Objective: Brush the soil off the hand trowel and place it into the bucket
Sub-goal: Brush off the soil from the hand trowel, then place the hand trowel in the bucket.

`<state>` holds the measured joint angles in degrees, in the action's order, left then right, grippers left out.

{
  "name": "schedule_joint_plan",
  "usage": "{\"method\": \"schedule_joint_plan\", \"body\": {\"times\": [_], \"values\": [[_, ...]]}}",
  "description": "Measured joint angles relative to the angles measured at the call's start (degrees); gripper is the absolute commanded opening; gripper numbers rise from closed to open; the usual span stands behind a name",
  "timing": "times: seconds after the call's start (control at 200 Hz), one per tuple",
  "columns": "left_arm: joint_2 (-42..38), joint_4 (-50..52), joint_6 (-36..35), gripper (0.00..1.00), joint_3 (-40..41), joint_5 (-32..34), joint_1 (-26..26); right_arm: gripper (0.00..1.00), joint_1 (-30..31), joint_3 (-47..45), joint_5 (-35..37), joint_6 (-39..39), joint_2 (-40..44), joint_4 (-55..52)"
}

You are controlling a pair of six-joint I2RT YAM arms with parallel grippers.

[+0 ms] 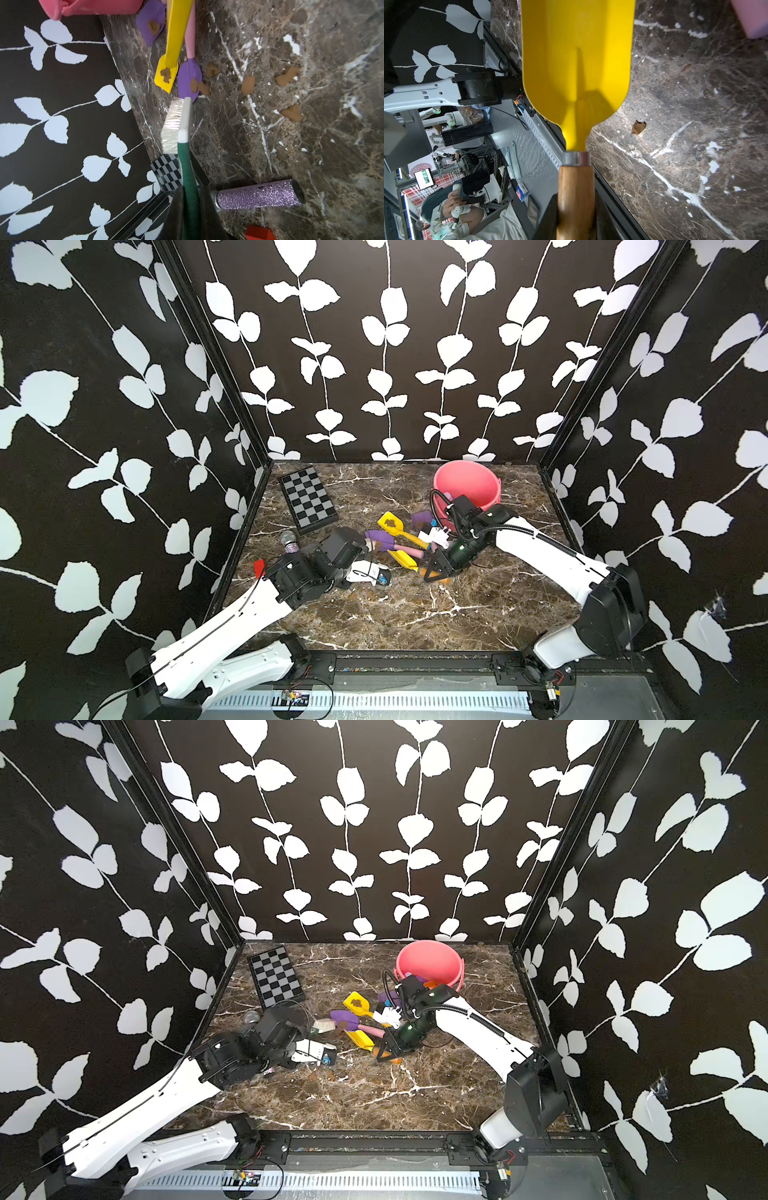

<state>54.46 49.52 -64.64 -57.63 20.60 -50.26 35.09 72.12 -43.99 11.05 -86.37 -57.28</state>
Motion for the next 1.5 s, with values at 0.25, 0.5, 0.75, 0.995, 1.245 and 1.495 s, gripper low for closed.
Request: {"method": "schedule_joint_plan", "body": {"times": [0.25, 0.5, 0.75, 0.995, 1.245, 1.495], "values": [[0.3, -2.6, 17.2, 0.0, -1.2, -2.3, 0.1, 0.0, -6.9, 14.3, 9.4, -0.1, 4.1, -2.6], [3.9, -7.1, 37.6, 0.0, -7.0, -8.3, 0.1, 0.0, -10.6, 35.6, 35.5, -6.0, -0.9, -13.2], [9.8, -7.0, 47.3, 0.0, -8.8, -9.8, 0.1, 0.0, -11.6, 41.9, 52.0, -8.7, -14.4, -19.3], [9.8, -6.8, 49.0, 0.0, -8.5, -10.3, 0.1, 0.0, -12.2, 50.7, 56.6, -9.0, -26.3, -22.5], [9.3, -7.0, 49.0, 0.0, -7.5, -10.1, 0.1, 0.08, -12.3, 58.1, 57.4, -9.3, -34.5, -24.6], [9.3, -7.0, 48.7, 0.0, -7.0, -9.8, 0.1, 0.17, -12.7, 60.8, 58.4, -9.7, -39.3, -25.8]]}}
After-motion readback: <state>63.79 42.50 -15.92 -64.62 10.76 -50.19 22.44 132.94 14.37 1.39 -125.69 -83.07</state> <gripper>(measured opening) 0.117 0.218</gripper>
